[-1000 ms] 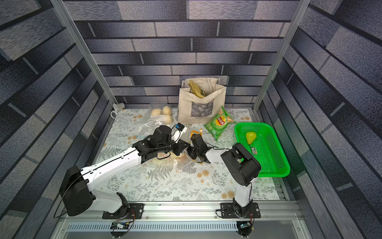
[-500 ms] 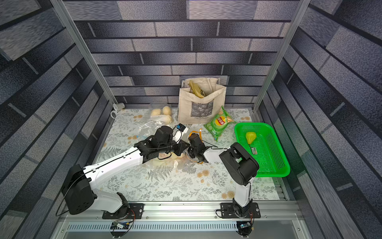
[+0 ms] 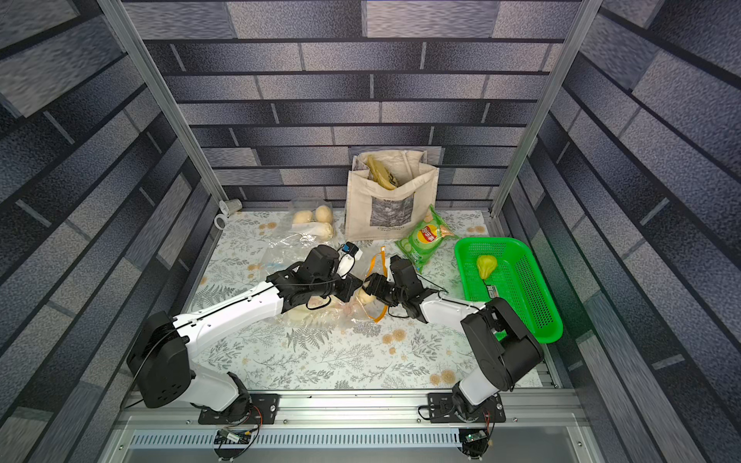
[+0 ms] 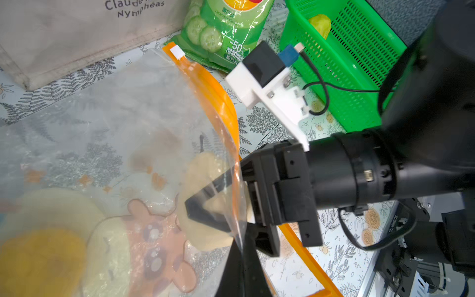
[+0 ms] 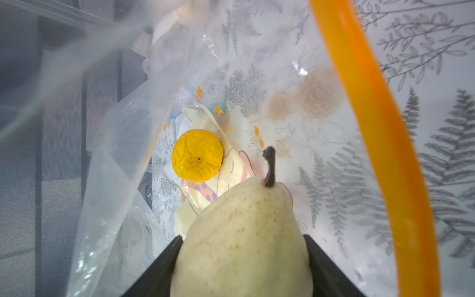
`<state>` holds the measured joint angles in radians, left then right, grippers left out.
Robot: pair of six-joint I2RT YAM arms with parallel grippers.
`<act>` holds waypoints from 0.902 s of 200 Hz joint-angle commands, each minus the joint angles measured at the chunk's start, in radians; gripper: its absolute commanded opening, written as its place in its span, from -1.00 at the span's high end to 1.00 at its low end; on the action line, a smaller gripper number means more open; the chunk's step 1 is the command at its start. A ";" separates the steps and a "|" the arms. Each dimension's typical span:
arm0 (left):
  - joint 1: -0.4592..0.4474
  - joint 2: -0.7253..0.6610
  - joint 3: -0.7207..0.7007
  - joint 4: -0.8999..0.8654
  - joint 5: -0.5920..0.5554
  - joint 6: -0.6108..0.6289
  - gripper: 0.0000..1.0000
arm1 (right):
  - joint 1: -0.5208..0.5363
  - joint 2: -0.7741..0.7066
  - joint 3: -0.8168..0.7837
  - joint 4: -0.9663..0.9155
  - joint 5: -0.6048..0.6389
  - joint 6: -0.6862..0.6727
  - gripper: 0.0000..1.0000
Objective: Open the zip-top bag and take out the pear
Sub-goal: Pick up the pear from the zipper food storage bag, then place the pear in the basket.
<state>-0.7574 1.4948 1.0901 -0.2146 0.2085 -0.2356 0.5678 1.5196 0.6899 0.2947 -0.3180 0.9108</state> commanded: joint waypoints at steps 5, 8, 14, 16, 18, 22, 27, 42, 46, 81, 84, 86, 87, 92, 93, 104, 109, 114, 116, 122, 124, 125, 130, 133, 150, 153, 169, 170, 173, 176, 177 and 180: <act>0.006 0.010 0.011 -0.012 -0.015 0.018 0.97 | -0.034 -0.115 -0.034 -0.105 -0.010 -0.054 -0.43; 0.007 0.010 0.012 -0.012 -0.015 0.018 0.97 | -0.039 -0.129 -0.036 -0.117 -0.007 -0.060 -0.44; 0.006 0.010 0.013 -0.013 -0.014 0.018 0.97 | -0.051 -0.157 -0.037 -0.152 0.004 -0.076 -0.44; 0.007 0.010 0.014 -0.012 -0.014 0.018 0.97 | -0.057 -0.166 -0.037 -0.164 0.008 -0.082 -0.44; 0.007 0.010 0.014 -0.012 -0.015 0.018 0.97 | -0.061 -0.176 -0.038 -0.177 0.011 -0.089 -0.44; 0.007 0.009 0.015 -0.012 -0.015 0.019 0.96 | -0.073 -0.194 -0.037 -0.203 0.020 -0.102 -0.44; 0.006 0.008 0.016 -0.012 -0.015 0.020 0.96 | -0.089 -0.217 -0.036 -0.237 0.029 -0.120 -0.44; 0.007 0.004 0.015 -0.012 -0.014 0.022 0.96 | -0.148 -0.288 -0.026 -0.338 0.056 -0.178 -0.45; 0.006 0.003 0.015 -0.012 -0.014 0.022 0.96 | -0.168 -0.308 -0.021 -0.366 0.064 -0.196 -0.45; 0.006 -0.005 0.005 -0.007 -0.006 0.024 0.95 | -0.327 -0.438 0.090 -0.644 0.207 -0.385 -0.46; 0.006 -0.005 0.004 -0.005 -0.005 0.024 0.95 | -0.336 -0.447 0.103 -0.665 0.230 -0.406 -0.46; 0.006 -0.005 0.004 -0.005 -0.005 0.023 0.95 | -0.342 -0.453 0.111 -0.679 0.245 -0.419 -0.47; 0.007 -0.005 0.004 -0.004 -0.005 0.023 0.95 | -0.345 -0.454 0.115 -0.685 0.255 -0.425 -0.47; 0.007 -0.006 0.002 -0.002 -0.002 0.024 0.95 | -0.358 -0.467 0.134 -0.713 0.300 -0.458 -0.48; 0.006 -0.006 0.002 -0.002 -0.002 0.024 0.95 | -0.361 -0.469 0.138 -0.719 0.309 -0.464 -0.48; 0.006 -0.006 -0.001 0.003 0.001 0.023 0.94 | -0.389 -0.485 0.173 -0.755 0.390 -0.529 -0.51; 0.007 -0.005 -0.001 0.005 0.004 0.024 0.94 | -0.401 -0.488 0.186 -0.765 0.422 -0.556 -0.52; 0.007 -0.005 0.000 0.007 0.006 0.024 0.94 | -0.412 -0.488 0.199 -0.774 0.456 -0.578 -0.53; 0.006 -0.005 0.000 0.008 0.007 0.024 0.94 | -0.418 -0.488 0.205 -0.778 0.467 -0.587 -0.53; 0.006 -0.005 -0.001 0.011 0.009 0.024 0.94 | -0.432 -0.483 0.218 -0.786 0.502 -0.609 -0.53; 0.006 -0.005 -0.001 0.011 0.010 0.024 0.94 | -0.438 -0.480 0.223 -0.788 0.512 -0.616 -0.53; 0.006 -0.005 -0.001 0.011 0.010 0.024 0.94 | -0.440 -0.479 0.225 -0.790 0.516 -0.618 -0.53; 0.006 -0.005 -0.001 0.011 0.012 0.025 0.94 | -0.452 -0.472 0.236 -0.794 0.539 -0.633 -0.53; 0.006 -0.005 -0.001 0.010 0.012 0.026 0.94 | -0.459 -0.466 0.242 -0.797 0.552 -0.641 -0.53; 0.006 -0.005 -0.001 0.008 0.014 0.031 0.93 | -0.498 -0.430 0.272 -0.805 0.618 -0.681 -0.52; 0.007 -0.006 -0.001 0.008 0.014 0.033 0.93 | -0.505 -0.423 0.275 -0.805 0.634 -0.687 -0.52; 0.006 -0.008 -0.004 0.009 0.015 0.037 0.93 | -0.548 -0.380 0.295 -0.810 0.688 -0.702 -0.51; 0.007 -0.008 -0.004 0.008 0.015 0.037 0.93 | -0.550 -0.376 0.297 -0.811 0.691 -0.702 -0.51; 0.006 -0.009 -0.005 0.009 0.015 0.038 0.93 | -0.559 -0.365 0.301 -0.812 0.701 -0.702 -0.51; 0.006 -0.010 -0.005 0.009 0.017 0.039 0.93 | -0.567 -0.355 0.304 -0.814 0.709 -0.703 -0.51; 0.007 -0.011 -0.006 0.009 0.017 0.039 0.93 | -0.571 -0.352 0.306 -0.815 0.711 -0.704 -0.51; 0.007 -0.010 -0.005 0.009 0.017 0.040 0.93 | -0.579 -0.342 0.309 -0.816 0.719 -0.704 -0.51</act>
<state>-0.7574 1.5063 1.0901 -0.2161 0.2092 -0.2329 0.0418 1.1149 0.9596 -0.4583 0.2584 0.2737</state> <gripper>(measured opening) 0.041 0.759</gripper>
